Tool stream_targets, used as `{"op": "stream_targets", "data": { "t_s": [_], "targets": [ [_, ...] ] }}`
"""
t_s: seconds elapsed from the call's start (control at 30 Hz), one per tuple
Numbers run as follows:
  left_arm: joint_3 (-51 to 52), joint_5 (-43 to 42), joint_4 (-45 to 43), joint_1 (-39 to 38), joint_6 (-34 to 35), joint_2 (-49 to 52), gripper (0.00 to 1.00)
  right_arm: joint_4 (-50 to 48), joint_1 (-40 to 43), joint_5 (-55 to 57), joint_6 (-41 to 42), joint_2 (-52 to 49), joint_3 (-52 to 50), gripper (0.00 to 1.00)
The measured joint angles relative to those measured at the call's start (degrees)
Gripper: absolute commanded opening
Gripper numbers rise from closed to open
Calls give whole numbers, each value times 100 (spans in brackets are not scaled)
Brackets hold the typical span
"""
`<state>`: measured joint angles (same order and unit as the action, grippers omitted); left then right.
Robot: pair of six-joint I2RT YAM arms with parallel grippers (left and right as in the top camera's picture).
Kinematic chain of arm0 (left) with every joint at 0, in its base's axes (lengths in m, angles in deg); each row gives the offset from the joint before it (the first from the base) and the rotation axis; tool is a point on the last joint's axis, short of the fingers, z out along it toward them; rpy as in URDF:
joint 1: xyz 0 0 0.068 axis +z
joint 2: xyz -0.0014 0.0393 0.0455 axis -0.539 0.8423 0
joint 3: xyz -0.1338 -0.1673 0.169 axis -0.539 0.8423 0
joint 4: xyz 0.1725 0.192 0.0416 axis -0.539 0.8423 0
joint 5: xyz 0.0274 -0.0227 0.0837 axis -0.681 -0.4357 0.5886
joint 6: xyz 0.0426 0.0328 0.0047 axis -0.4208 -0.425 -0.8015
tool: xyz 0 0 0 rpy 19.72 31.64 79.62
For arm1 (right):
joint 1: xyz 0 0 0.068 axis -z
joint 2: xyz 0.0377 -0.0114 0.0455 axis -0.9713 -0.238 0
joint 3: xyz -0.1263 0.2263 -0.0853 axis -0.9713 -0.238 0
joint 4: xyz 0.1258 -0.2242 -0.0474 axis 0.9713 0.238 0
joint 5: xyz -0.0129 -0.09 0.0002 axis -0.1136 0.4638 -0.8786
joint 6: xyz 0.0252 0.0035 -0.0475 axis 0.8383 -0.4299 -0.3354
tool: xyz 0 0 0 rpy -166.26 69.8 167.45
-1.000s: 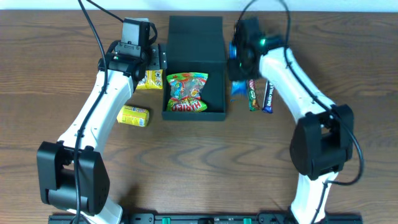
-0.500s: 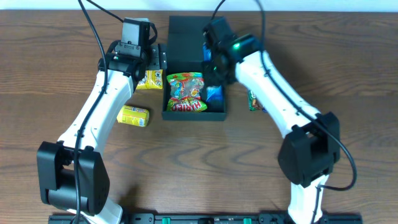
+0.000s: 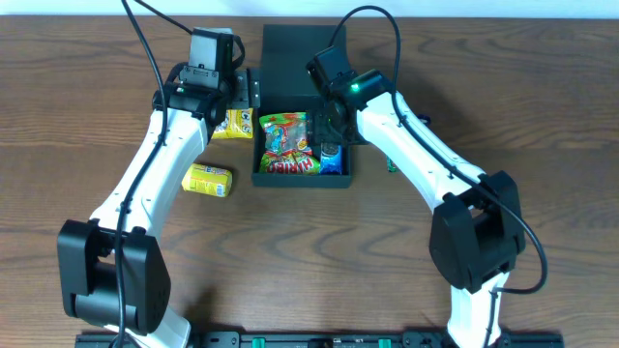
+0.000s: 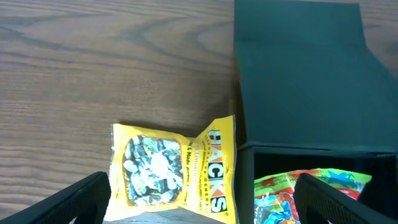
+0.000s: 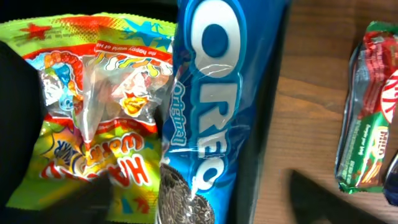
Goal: Pack container
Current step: 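Lower the Oreo pack into the box beside the Haribo bag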
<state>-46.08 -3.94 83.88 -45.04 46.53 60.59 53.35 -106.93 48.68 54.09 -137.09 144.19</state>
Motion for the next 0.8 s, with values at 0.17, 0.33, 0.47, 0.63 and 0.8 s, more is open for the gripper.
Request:
{"op": "stream_targets", "data": {
  "t_s": [0.17,0.33,0.47,0.63,0.8],
  "targets": [
    [0,-33,0,0,0,0,95,205,44,55,-17,0,59,99],
    [0,-46,0,0,0,0,95,289,155,267,-286,61,284,99],
    [0,-46,0,0,2,0,95,389,328,527,-463,197,345,63],
    [0,-46,2,0,0,0,95,-114,616,-28,-667,216,348,1],
    [0,-46,0,0,0,0,95,-553,334,-267,-1021,201,348,1]
  ]
}}
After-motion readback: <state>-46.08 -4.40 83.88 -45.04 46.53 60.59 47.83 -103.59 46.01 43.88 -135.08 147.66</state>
